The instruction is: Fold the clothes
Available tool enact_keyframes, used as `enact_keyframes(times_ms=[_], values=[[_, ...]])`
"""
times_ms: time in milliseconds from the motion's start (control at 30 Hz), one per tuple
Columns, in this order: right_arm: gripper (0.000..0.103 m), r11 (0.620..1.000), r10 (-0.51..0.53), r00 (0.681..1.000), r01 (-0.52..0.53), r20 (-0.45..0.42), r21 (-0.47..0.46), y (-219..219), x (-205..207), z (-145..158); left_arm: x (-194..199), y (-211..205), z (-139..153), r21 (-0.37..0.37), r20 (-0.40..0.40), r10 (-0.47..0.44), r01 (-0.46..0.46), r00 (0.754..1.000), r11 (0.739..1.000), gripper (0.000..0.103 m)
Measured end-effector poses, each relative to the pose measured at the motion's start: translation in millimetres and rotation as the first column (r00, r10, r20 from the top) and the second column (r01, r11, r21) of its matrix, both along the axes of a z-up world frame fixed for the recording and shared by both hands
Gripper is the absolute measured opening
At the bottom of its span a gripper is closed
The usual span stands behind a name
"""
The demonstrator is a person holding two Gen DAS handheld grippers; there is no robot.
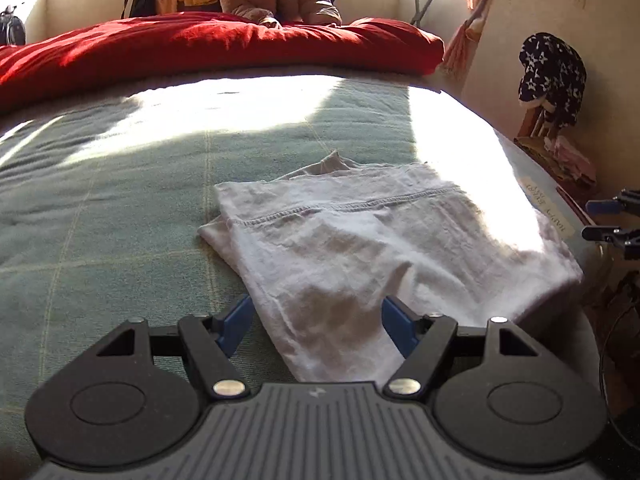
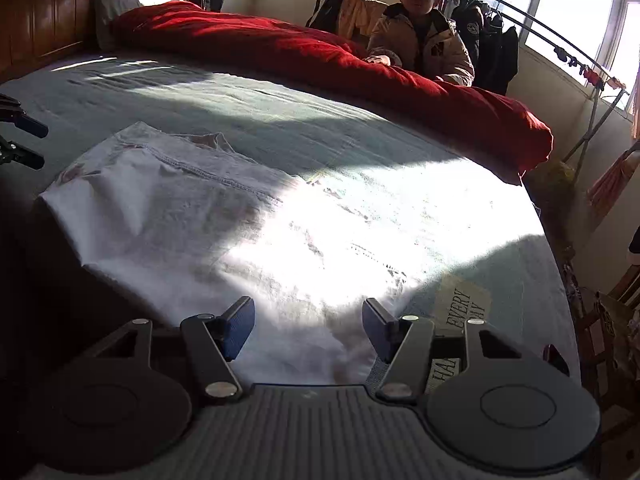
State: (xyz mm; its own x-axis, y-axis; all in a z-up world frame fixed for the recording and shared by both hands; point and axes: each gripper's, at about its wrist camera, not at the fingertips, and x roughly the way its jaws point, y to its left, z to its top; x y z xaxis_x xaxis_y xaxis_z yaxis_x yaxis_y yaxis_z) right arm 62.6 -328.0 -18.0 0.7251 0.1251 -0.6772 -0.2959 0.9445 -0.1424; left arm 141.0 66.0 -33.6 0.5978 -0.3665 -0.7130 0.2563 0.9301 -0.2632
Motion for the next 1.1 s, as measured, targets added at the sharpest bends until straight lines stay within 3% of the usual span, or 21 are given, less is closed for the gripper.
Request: enact_keyframes(times_ms=[67, 167, 267, 367, 433, 533, 600, 767, 900, 967, 1033, 1100], values=[[0.064, 0.997, -0.014, 1.0, 0.014, -0.003, 0.08, -2.1, 8.2, -3.1, 10.9, 17.4, -16.4, -0.12, -0.068, 0.093, -0.101, 0.993, 0.988, 0.072], [0.064, 0.982, -0.057, 0.998, 0.06, -0.02, 0.178, -9.8, 18.9, -9.9, 23.9, 38.9, -42.7, -0.284, -0.169, 0.172, -0.215, 0.97, 0.934, 0.071], [0.067, 0.957, -0.125, 0.992, 0.129, -0.031, 0.26, -19.2, 26.4, -19.3, 32.7, 49.2, -68.5, -0.409, -0.263, 0.178, -0.277, 0.948, 0.87, 0.072], [0.068, 0.918, -0.182, 0.982, 0.189, -0.051, 0.349, -29.5, 27.0, -30.3, 37.7, 48.3, -82.9, -0.493, -0.277, 0.166, -0.288, 0.946, 0.821, 0.082], [0.068, 0.894, -0.207, 0.976, 0.218, -0.071, 0.392, -33.6, 25.9, -38.4, 39.6, 45.2, -84.4, -0.514, -0.265, 0.144, -0.266, 0.953, 0.815, 0.093], [0.068, 0.888, -0.221, 0.971, 0.238, -0.087, 0.393, -31.6, 22.3, -46.6, 35.4, 41.6, -80.1, -0.49, -0.25, 0.133, -0.244, 0.959, 0.837, 0.093], [0.068, 0.899, -0.218, 0.973, 0.232, -0.078, 0.373, -27.6, 17.6, -46.9, 26.9, 42.9, -76.5, -0.489, -0.26, 0.142, -0.257, 0.955, 0.834, 0.093], [0.073, 0.908, -0.192, 0.98, 0.195, -0.046, 0.37, -22.4, 7.0, -35.6, -11.6, 50.8, -66.2, -0.516, -0.313, 0.183, -0.329, 0.932, 0.791, 0.093], [0.08, 0.893, -0.179, 0.983, 0.177, -0.034, 0.414, -20.8, 5.6, -29.3, -42.7, 51.0, -54.1, -0.533, -0.345, 0.2, -0.367, 0.917, 0.763, 0.093], [0.084, 0.871, -0.172, 0.984, 0.174, -0.046, 0.459, -22.0, 5.5, -27.8, -54.0, 49.3, -53.3, -0.608, -0.353, 0.164, -0.359, 0.921, 0.708, 0.093], [0.089, 0.824, -0.144, 0.987, 0.159, -0.071, 0.544, -25.9, 4.2, -28.5, -58.3, 42.9, -58.5, -0.683, -0.361, 0.109, -0.342, 0.926, 0.645, 0.093], [0.092, 0.766, -0.091, 0.99, 0.137, -0.105, 0.628, -28.8, 2.2, -33.3, -54.2, 31.3, -69.3, -0.73, -0.362, 0.055, -0.32, 0.931, 0.604, 0.094]])
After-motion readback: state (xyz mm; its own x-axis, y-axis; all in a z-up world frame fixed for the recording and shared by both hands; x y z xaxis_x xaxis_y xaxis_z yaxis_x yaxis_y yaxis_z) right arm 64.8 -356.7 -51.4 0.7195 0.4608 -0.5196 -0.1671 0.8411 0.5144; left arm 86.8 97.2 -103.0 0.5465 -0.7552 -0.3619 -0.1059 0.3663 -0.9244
